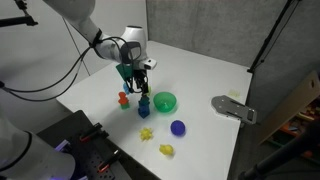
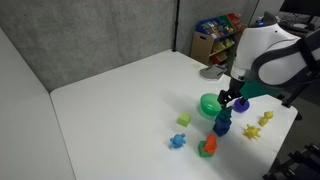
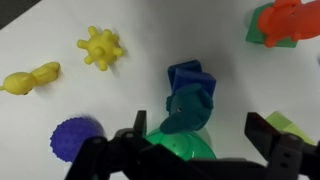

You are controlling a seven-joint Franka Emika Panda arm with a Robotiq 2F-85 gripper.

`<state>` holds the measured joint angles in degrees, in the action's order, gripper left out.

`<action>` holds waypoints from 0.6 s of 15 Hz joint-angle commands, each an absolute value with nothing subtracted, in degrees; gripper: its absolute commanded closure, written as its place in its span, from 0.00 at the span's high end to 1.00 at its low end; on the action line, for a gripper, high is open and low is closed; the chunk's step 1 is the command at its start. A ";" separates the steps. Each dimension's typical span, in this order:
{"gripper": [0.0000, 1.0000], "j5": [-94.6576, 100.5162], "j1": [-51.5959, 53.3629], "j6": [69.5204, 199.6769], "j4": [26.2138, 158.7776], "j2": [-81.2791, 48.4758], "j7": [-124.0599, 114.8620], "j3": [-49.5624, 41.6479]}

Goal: Pick up the blue object from the blue block and put it in the green bowl

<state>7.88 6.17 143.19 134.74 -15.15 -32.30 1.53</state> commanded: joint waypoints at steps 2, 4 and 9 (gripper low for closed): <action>1.00 9.40 9.28 145.51 132.38 -19.49 -35.27 -1.44; 1.00 9.41 10.25 146.92 131.91 -20.73 -35.70 -2.58; 0.75 8.91 11.70 147.59 130.57 -23.05 -35.35 -4.67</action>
<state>7.91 10.46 147.61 132.34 -21.46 -33.73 -3.11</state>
